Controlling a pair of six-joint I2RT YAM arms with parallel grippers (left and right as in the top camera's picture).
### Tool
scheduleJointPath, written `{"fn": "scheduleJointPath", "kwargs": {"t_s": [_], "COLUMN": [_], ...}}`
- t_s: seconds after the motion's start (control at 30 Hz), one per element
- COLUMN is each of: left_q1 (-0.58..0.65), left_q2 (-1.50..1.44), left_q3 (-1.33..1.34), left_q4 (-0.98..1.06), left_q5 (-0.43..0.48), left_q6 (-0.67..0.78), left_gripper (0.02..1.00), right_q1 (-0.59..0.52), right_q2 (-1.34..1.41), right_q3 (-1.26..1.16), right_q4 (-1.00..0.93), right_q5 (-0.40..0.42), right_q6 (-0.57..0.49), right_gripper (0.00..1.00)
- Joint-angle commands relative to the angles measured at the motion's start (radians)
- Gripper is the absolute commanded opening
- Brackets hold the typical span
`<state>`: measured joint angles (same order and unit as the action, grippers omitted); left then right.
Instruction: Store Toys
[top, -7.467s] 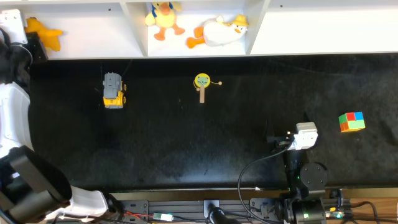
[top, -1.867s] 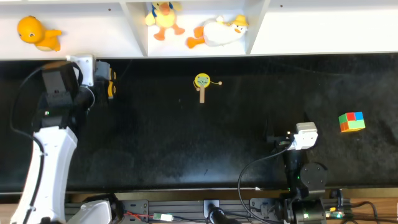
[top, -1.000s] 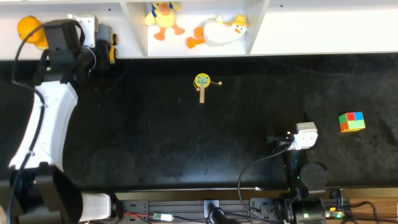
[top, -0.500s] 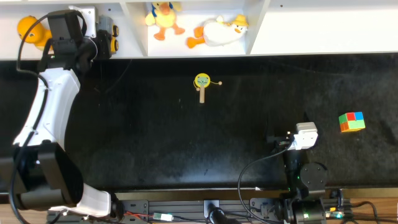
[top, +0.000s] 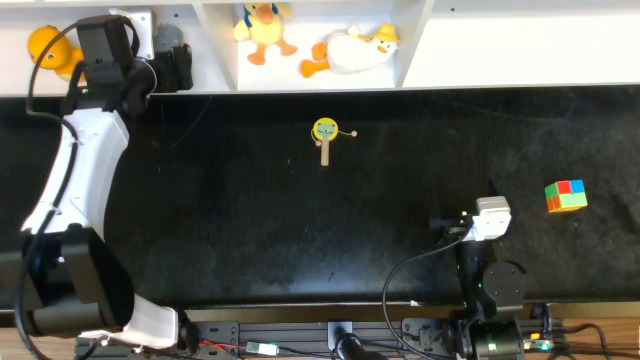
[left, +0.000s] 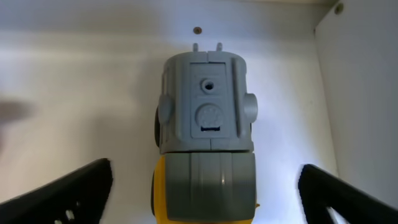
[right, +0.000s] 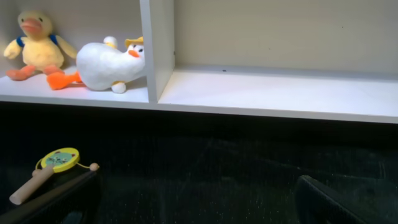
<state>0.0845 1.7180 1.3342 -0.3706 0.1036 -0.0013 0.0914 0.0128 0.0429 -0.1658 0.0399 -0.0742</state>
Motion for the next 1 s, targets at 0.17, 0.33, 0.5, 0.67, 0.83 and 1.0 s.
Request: {"fn": "scheduleJointPath", "kwargs": {"t_s": [0.17, 0.33, 0.5, 0.67, 0.83, 1.0], "left_q1": [-0.01, -0.015, -0.015, -0.013, -0.013, -0.013], "left_q2": [-0.016, -0.124, -0.284, -0.497, -0.752, -0.953], "left_q3": [0.016, -0.099, -0.267, -0.454, -0.602, -0.76], "left_q4": [-0.035, -0.027, 0.005, 0.018, -0.023, 0.106], "left_q5": [-0.016, -0.056, -0.065, -0.065, -0.069, -0.046], "left_q6": [0.0, 0.0, 0.0, 0.0, -0.001, 0.0], "left_gripper": [0.998, 0.998, 0.998, 0.998, 0.998, 0.998], "right_q1": [-0.006, -0.006, -0.006, -0.006, -0.006, -0.006], "right_q2": [-0.008, -0.008, -0.008, -0.008, -0.008, -0.008], "right_q3": [0.001, 0.001, 0.001, 0.001, 0.001, 0.001], "right_q4": [0.005, 0.005, 0.005, 0.005, 0.005, 0.005], "right_q5": [-0.006, -0.006, -0.006, -0.006, -0.006, -0.006], "right_q6": [0.008, 0.008, 0.008, 0.008, 0.008, 0.008], "right_gripper": [0.996, 0.996, 0.996, 0.993, 0.996, 0.993]}}
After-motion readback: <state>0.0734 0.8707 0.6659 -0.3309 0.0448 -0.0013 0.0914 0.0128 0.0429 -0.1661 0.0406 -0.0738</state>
